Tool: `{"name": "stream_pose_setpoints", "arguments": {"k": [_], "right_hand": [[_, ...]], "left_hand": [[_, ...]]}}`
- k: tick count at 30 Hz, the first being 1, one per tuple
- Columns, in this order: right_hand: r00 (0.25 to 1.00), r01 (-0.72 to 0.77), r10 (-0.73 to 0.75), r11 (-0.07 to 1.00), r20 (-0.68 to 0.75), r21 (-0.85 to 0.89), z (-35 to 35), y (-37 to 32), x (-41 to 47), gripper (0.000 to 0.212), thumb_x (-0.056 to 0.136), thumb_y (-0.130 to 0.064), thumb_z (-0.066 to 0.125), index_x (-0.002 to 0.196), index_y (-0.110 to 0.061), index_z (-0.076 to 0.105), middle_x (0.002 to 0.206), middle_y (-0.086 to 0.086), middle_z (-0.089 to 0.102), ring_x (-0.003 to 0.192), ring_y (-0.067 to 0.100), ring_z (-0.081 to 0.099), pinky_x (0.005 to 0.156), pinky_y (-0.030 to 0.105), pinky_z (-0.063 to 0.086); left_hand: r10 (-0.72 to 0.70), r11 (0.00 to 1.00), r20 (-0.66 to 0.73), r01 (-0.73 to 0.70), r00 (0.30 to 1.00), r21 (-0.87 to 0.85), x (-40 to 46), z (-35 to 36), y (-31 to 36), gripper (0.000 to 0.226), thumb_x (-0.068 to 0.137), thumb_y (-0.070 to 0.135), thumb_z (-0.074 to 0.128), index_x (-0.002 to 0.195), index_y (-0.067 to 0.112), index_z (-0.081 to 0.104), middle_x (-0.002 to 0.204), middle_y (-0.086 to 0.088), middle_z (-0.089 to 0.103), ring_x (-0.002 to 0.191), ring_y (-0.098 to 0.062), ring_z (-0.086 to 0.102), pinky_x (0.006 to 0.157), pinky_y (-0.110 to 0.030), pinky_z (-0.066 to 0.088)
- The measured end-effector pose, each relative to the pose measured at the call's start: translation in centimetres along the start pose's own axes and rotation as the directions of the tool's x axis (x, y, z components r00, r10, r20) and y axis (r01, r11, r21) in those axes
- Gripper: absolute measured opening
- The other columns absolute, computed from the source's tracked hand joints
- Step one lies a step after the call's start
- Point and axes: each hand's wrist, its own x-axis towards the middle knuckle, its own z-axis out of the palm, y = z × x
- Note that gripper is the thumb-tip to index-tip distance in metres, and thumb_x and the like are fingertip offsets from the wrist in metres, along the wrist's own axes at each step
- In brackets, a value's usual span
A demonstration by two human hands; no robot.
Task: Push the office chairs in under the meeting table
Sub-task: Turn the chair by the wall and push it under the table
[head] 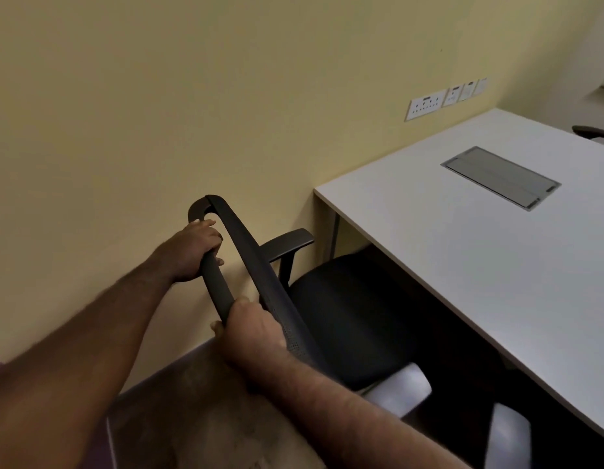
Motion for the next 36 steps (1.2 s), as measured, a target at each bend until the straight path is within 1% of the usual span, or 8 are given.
{"name": "stream_pose_setpoints", "arguments": {"k": [2, 8, 15, 19, 23, 27, 33, 36], "right_hand": [[1.0, -0.012, 0.012, 1.0, -0.002, 0.001, -0.1, 0.0, -0.2, 0.031, 0.094, -0.04, 0.058, 0.111, -0.015, 0.056, 0.1, 0.005, 0.064, 0.088, 0.024, 0.065, 0.067, 0.037, 0.053], [1.0, -0.014, 0.014, 1.0, -0.021, -0.004, -1.8, 1.5, -0.5, 0.024, 0.095, -0.032, 0.056, 0.11, -0.012, 0.058, 0.098, 0.006, 0.064, 0.084, 0.024, 0.064, 0.069, 0.038, 0.056], [0.998, -0.058, 0.057, 0.998, -0.04, -0.017, -5.1, 4.6, 0.2, 0.024, 0.096, -0.034, 0.055, 0.11, -0.015, 0.058, 0.084, 0.001, 0.056, 0.066, 0.015, 0.054, 0.054, 0.031, 0.045], [0.99, -0.098, 0.091, 0.994, -0.111, -0.055, -7.3, 6.6, 1.4, 0.019, 0.094, -0.033, 0.056, 0.104, -0.018, 0.061, 0.076, -0.003, 0.054, 0.061, 0.012, 0.051, 0.055, 0.031, 0.044], [0.974, -0.146, 0.134, 0.988, -0.185, -0.049, -9.0, 8.3, 2.7, 0.016, 0.092, -0.031, 0.058, 0.102, -0.019, 0.062, 0.079, -0.003, 0.059, 0.07, 0.014, 0.059, 0.068, 0.036, 0.056], [0.948, -0.196, 0.17, 0.978, -0.27, -0.073, -10.3, 9.9, 3.8, 0.014, 0.09, -0.03, 0.059, 0.099, -0.019, 0.064, 0.075, -0.005, 0.056, 0.069, 0.014, 0.058, 0.067, 0.036, 0.056], [0.927, -0.236, 0.181, 0.963, -0.328, -0.134, -12.2, 11.5, 4.8, 0.006, 0.089, -0.029, 0.06, 0.087, -0.024, 0.059, 0.068, -0.007, 0.05, 0.058, 0.011, 0.049, 0.056, 0.033, 0.043], [0.919, -0.25, 0.18, 0.954, -0.35, -0.164, -13.1, 12.2, 5.1, 0.014, 0.088, -0.031, 0.06, 0.078, -0.026, 0.051, 0.067, -0.006, 0.051, 0.055, 0.01, 0.047, 0.051, 0.029, 0.038]], "left_hand": [[-0.011, 1.0, 0.008, 0.011, 1.0, -0.004, -0.1, 0.0, 0.1, 0.026, 0.085, 0.032, 0.074, 0.076, 0.014, 0.058, 0.113, -0.009, 0.068, 0.139, -0.032, 0.037, 0.117, -0.042, 0.021], [-0.003, 1.0, -0.013, 0.003, 1.0, 0.008, 1.2, 0.4, 1.7, 0.022, 0.086, 0.027, 0.074, 0.08, 0.006, 0.068, 0.123, -0.013, 0.066, 0.139, -0.035, 0.037, 0.114, -0.046, 0.022], [0.002, 0.999, -0.091, -0.006, 0.996, -0.051, 4.6, 1.6, 4.9, 0.022, 0.089, 0.023, 0.07, 0.088, 0.001, 0.069, 0.118, -0.015, 0.067, 0.137, -0.037, 0.038, 0.115, -0.047, 0.019], [0.019, 0.994, -0.141, -0.034, 0.99, -0.103, 7.5, 2.0, 7.0, 0.021, 0.088, 0.021, 0.071, 0.084, 0.0, 0.067, 0.115, -0.016, 0.068, 0.134, -0.039, 0.041, 0.115, -0.048, 0.019], [0.038, 0.988, -0.16, -0.061, 0.986, -0.141, 10.2, 1.9, 9.0, 0.023, 0.087, 0.022, 0.072, 0.08, 0.001, 0.065, 0.12, -0.016, 0.067, 0.134, -0.04, 0.042, 0.114, -0.05, 0.02], [0.055, 0.984, -0.177, -0.083, 0.983, -0.157, 12.7, 2.1, 10.7, 0.027, 0.09, 0.024, 0.069, 0.086, -0.002, 0.067, 0.118, -0.018, 0.067, 0.135, -0.038, 0.042, 0.114, -0.046, 0.019], [0.059, 0.977, -0.209, -0.099, 0.976, -0.19, 15.4, 2.2, 12.2, 0.026, 0.091, 0.025, 0.067, 0.084, -0.001, 0.068, 0.098, -0.021, 0.066, 0.129, -0.039, 0.046, 0.112, -0.045, 0.021], [0.072, 0.977, -0.209, -0.112, 0.975, -0.184, 16.6, 2.3, 12.8, 0.027, 0.092, 0.025, 0.066, 0.086, -0.001, 0.068, 0.096, -0.021, 0.065, 0.127, -0.04, 0.047, 0.112, -0.046, 0.022]]}}
